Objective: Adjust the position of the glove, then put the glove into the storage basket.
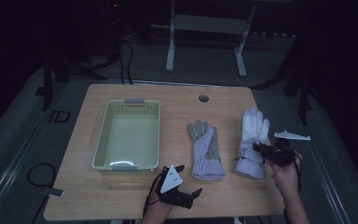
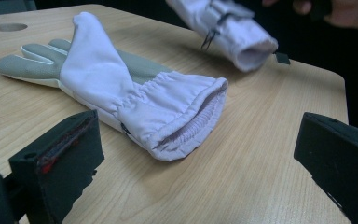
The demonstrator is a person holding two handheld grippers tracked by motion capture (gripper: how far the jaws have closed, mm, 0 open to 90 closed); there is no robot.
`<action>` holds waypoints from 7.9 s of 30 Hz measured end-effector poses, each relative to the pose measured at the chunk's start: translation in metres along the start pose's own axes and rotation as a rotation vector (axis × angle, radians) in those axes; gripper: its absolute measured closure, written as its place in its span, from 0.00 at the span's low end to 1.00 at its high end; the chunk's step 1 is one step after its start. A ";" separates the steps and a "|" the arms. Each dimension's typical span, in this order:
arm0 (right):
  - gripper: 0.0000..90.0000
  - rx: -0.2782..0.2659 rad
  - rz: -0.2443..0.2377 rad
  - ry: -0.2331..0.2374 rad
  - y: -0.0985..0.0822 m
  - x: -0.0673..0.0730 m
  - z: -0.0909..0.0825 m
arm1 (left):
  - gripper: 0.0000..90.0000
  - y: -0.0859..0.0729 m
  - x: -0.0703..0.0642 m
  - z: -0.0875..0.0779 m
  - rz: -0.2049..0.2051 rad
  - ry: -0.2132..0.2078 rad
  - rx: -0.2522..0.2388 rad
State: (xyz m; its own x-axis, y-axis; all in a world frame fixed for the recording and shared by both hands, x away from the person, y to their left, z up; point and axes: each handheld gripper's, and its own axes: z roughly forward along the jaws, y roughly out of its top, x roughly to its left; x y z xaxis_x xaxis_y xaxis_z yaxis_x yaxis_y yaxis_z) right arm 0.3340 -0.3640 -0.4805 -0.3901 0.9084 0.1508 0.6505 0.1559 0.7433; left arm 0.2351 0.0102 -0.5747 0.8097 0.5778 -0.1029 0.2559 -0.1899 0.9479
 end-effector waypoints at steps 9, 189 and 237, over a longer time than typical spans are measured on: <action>0.88 -0.046 -0.025 0.016 0.039 0.032 -0.029 | 0.02 0.000 0.000 0.000 0.000 0.000 0.000; 0.90 0.120 -0.255 0.318 0.049 0.090 0.054 | 0.84 0.132 0.093 0.058 -0.351 -0.087 0.432; 0.90 0.060 -0.400 0.438 0.141 0.253 0.092 | 0.83 0.171 0.187 -0.109 -0.285 0.043 0.478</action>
State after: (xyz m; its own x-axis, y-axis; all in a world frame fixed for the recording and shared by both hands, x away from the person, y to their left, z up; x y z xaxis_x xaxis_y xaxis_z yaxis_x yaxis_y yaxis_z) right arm 0.3866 -0.0762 -0.3976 -0.8366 0.5320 0.1305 0.4281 0.4864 0.7616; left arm 0.3729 0.1722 -0.3991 0.6537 0.6891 -0.3128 0.6808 -0.3548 0.6408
